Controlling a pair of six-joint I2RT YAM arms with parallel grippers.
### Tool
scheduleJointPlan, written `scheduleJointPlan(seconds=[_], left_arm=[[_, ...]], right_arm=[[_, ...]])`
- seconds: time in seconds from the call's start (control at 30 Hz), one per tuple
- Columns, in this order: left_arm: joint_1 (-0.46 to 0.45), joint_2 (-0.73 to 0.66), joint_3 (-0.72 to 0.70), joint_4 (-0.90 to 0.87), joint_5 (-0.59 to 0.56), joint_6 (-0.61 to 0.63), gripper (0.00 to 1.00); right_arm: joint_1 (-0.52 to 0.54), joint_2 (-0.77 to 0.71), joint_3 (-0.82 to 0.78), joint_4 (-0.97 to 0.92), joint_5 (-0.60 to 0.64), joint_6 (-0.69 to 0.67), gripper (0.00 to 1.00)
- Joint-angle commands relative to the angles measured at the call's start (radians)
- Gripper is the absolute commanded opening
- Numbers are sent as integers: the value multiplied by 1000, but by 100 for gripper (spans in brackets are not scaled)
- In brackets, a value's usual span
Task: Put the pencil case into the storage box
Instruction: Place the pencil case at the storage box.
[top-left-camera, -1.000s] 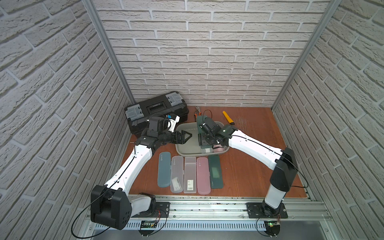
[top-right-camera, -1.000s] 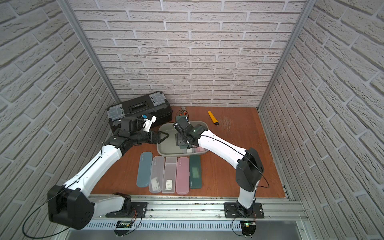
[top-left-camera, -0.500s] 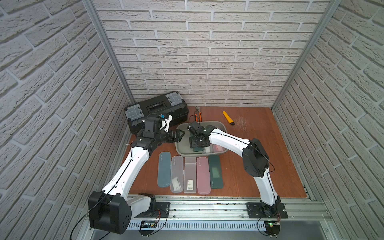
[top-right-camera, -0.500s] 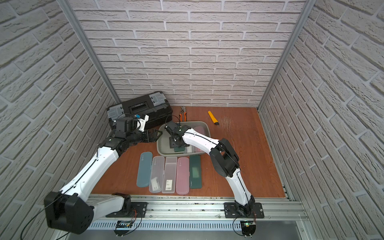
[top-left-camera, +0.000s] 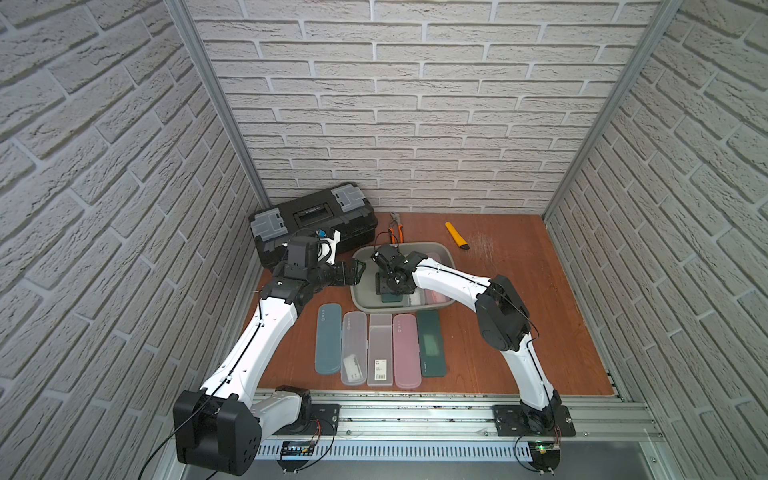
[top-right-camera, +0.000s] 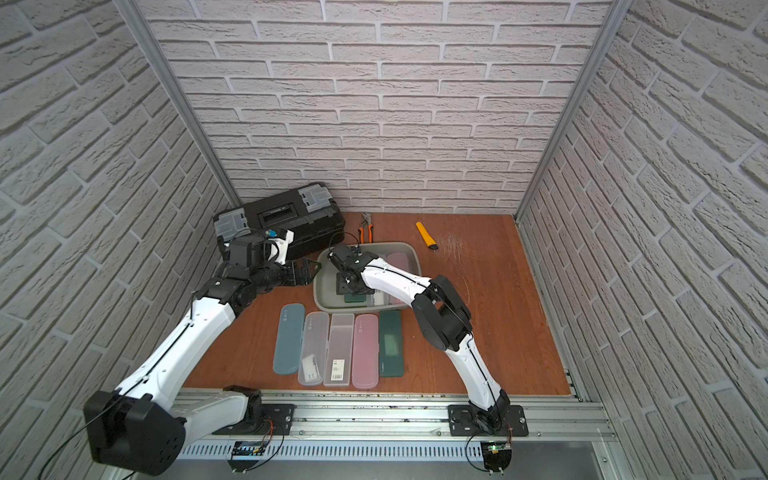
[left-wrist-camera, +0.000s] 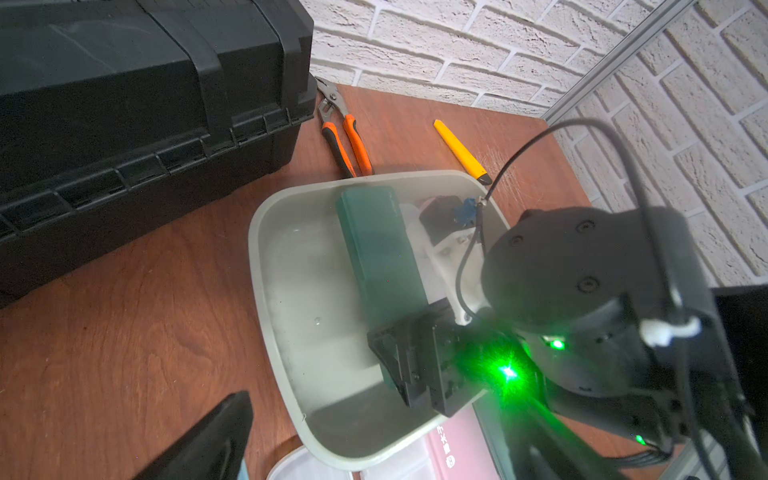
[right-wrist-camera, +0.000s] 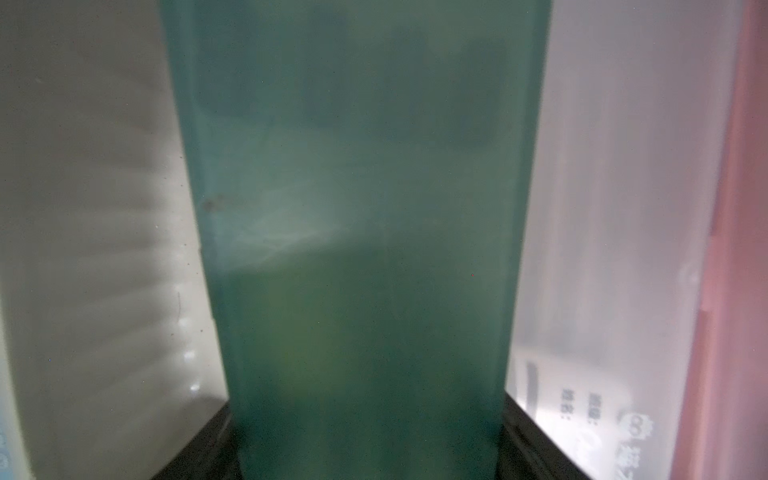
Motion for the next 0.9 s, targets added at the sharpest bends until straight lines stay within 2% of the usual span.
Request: scheduleJointPlan(seconds=[0.0,0.27,0.6,0.87], left_arm=[[7,4,-4,18,-13,8,99],[8,13,-1,19,6,6,98],[10,-17,-10,15,-51,6,99],[55,-25,-32,64,7,-23,99]], right_arm=[[-4,8,43,43,8,14,76],[-6,-10,56,11,34,-15,89],[-7,2,129,-69,161,-139,91],[-2,118,248,-92,111,-219,92]])
